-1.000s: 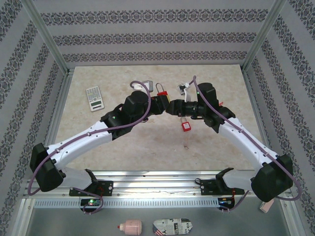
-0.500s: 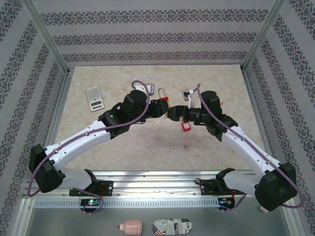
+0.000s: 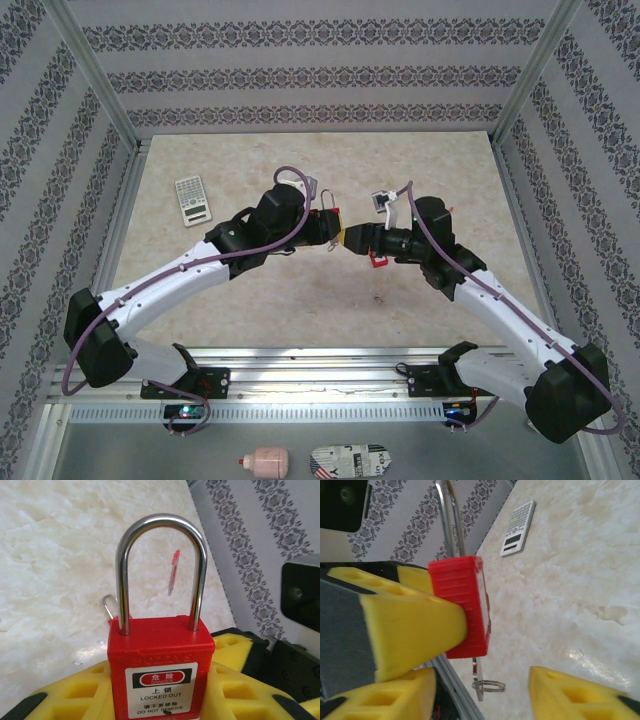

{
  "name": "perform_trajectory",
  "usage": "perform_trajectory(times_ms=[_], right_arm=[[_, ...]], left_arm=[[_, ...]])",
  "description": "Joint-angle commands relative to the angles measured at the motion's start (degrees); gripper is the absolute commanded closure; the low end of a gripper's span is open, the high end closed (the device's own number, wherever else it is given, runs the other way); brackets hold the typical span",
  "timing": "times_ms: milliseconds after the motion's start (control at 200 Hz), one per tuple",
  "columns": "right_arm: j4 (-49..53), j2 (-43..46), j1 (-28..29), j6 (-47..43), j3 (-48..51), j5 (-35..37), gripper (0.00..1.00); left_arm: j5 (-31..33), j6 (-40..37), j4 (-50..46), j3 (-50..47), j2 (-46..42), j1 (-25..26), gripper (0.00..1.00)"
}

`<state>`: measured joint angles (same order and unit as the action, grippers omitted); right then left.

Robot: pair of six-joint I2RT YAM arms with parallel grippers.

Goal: Unlock with the key

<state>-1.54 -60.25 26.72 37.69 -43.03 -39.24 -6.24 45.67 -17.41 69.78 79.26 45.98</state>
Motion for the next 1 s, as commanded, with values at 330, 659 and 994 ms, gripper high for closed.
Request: perform_trajectory(times_ms=[330,659,994], right_arm=[[-11.7,2.3,7.7,-0.9,2.7,3.5,0.5],[-20.2,9.5,9.1,-0.9,10.1,7.4,0.42],[-20.1,11.6,9.2,-0.9,12.6,10.1,0.43]], left_arm=[[-1.3,-2.7,-7.6,-1.3,1.5,-0.2,1.0],[-2.6,-1.5,-5.4,-1.8,-0.4,-2.4,1.0],[-1.7,4.0,4.2,-7.5,-5.1,-5.2,1.0]])
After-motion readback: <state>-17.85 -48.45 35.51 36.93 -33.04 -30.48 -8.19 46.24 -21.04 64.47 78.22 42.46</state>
